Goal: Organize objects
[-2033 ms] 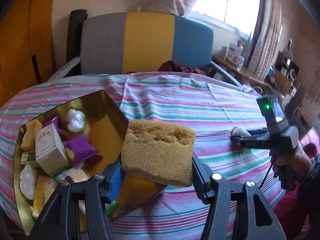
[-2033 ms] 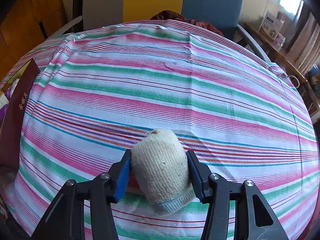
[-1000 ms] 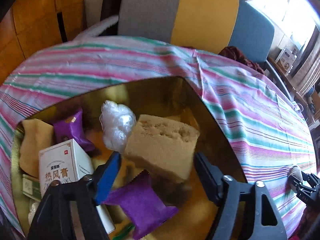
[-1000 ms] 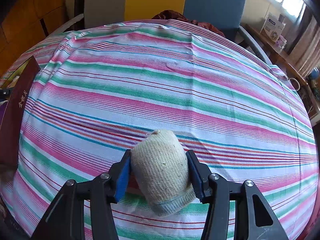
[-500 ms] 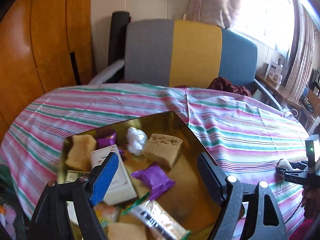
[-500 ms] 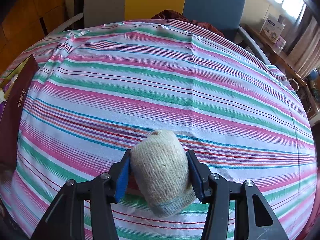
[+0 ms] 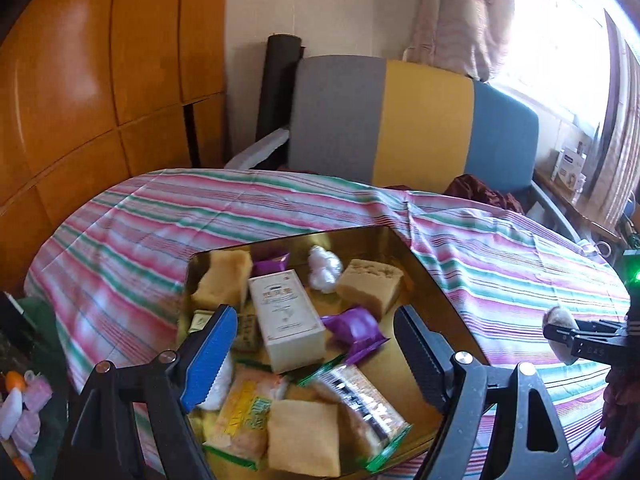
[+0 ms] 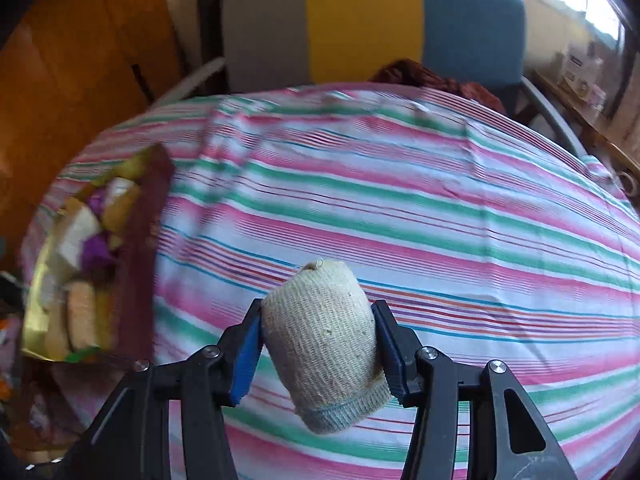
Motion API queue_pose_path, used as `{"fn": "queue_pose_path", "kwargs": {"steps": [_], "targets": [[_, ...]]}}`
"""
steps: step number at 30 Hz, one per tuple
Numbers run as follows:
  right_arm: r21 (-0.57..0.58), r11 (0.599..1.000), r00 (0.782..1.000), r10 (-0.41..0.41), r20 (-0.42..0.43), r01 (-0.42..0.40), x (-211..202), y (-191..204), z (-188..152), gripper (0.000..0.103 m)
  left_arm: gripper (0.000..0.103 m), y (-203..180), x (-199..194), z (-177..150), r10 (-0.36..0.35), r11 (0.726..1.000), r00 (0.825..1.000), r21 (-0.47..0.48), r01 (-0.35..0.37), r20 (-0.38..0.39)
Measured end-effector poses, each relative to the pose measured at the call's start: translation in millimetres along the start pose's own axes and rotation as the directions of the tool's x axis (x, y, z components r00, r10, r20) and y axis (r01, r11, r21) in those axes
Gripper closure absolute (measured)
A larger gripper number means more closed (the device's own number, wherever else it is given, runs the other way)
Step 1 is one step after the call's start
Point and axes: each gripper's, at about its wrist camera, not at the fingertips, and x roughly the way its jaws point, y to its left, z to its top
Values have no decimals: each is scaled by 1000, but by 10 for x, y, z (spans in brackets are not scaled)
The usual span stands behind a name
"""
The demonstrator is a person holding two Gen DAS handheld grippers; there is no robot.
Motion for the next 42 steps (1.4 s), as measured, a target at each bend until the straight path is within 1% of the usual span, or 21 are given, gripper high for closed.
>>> {"fn": "queue_pose_path", "kwargs": {"steps": [5,9,11,13,14,16,18,21,23,24,25,28,31,33,36,38,39,42], "targets": [[-90,989,992,122,40,-118,-113,837,112,50,21,116,-35,-59,39,999,999,-14,-39,-4],[-163,970,982,189,30,-181,-62,1436,182,50,21,222,-37,-94,81,996,997,-33,-82,-12],[-205,961,981,195,20,-186,26,1702,193,50,21,297,-53,-117,99,994,995,-49,-99,-9],[-235,956,984,179,-1,-174,172,1917,193,50,21,374,-64,-142,139,988,990,-62,-140,-13],[-244,955,985,170,-14,-168,263,1957,197,50,21,412,-65,-153,152,986,988,-69,-153,-15],[-257,953,987,155,-42,-161,425,2073,182,49,21,515,-79,-188,151,984,988,-93,-152,-23],[-269,952,989,132,-63,-144,576,2144,171,49,21,591,-96,-224,159,981,987,-108,-161,-28],[-270,955,992,104,-77,-121,722,2177,128,47,22,639,-131,-266,185,977,982,-105,-186,-18],[-261,958,991,105,-77,-122,745,2158,86,41,26,633,-149,-280,195,975,981,-104,-195,-10],[-257,958,992,110,-68,-124,710,2145,68,36,27,626,-155,-288,192,976,981,-107,-192,-8],[-251,960,992,115,-53,-125,674,2146,58,30,29,620,-159,-294,184,976,983,-115,-184,-11],[-230,967,993,118,21,-110,507,2109,22,24,32,610,-134,-298,146,977,989,-150,-150,-37],[-201,977,990,96,107,-73,299,2073,-19,17,38,576,-105,-327,113,978,992,-172,-121,-59],[-191,980,986,81,147,-52,174,2039,-40,15,39,542,-85,-358,90,978,993,-183,-101,-73],[-208,978,984,51,170,-15,43,2051,-71,13,40,465,-66,-408,66,979,994,-185,-81,-86],[-216,976,981,23,193,19,-41,2067,-97,13,40,392,-89,-430,72,984,995,-156,-83,-74],[-214,977,979,21,203,23,-86,2065,-104,13,40,353,-107,-438,75,987,995,-135,-83,-61],[-202,979,975,22,223,24,-185,2050,-156,12,40,330,-158,-443,71,988,997,-135,-76,-37]]}}
